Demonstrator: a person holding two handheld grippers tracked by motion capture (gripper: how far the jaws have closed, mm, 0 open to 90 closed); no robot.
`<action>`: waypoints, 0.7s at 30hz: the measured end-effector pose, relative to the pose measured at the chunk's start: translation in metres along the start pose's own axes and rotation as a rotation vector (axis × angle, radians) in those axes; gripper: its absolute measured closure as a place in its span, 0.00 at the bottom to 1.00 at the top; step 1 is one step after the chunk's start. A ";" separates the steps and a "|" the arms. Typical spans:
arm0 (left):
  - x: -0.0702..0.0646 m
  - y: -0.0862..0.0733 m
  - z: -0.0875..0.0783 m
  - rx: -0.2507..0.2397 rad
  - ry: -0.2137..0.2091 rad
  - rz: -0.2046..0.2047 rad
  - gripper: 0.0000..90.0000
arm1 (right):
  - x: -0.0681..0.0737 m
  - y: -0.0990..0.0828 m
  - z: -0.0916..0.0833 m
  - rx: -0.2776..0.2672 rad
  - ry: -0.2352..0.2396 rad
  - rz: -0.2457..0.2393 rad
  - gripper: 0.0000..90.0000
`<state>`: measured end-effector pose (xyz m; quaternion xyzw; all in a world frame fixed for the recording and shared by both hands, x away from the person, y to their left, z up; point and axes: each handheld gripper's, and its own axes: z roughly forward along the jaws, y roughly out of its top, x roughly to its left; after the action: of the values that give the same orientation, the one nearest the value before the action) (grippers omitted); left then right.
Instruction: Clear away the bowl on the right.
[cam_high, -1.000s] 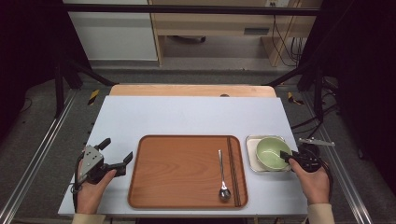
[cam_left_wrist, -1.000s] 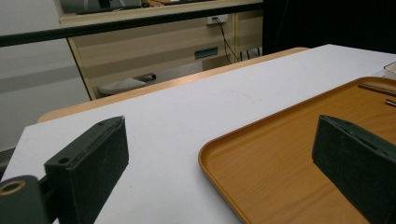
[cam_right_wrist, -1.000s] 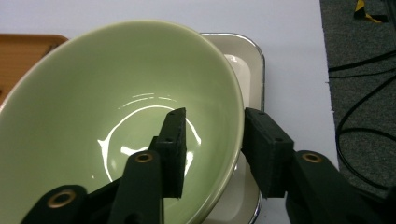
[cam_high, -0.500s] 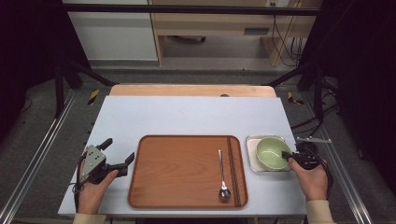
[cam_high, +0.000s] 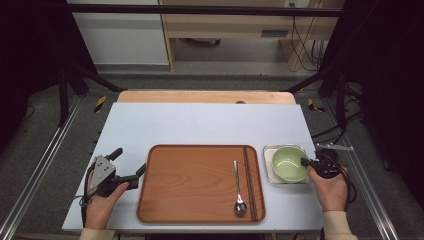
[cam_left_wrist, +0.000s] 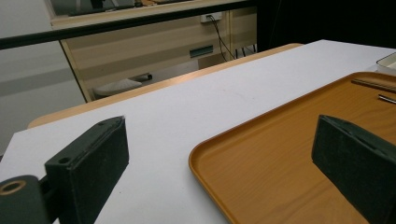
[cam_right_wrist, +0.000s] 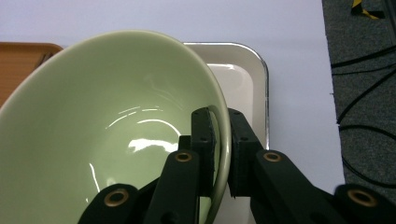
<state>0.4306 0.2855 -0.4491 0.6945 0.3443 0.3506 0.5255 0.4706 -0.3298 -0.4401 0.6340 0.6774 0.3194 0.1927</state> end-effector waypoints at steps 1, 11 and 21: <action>0.000 0.000 0.000 0.000 0.000 0.000 0.04 | 0.001 0.000 -0.001 -0.003 0.000 0.005 0.93; 0.003 0.000 -0.002 -0.008 0.011 -0.008 0.04 | 0.005 0.003 -0.008 -0.066 0.021 0.005 0.93; 0.004 0.000 -0.002 -0.010 0.013 -0.011 0.04 | 0.024 0.015 -0.033 -0.156 0.112 -0.017 0.93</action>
<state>0.4311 0.2894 -0.4483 0.6875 0.3498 0.3540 0.5288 0.4570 -0.3122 -0.4028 0.5925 0.6655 0.4046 0.2057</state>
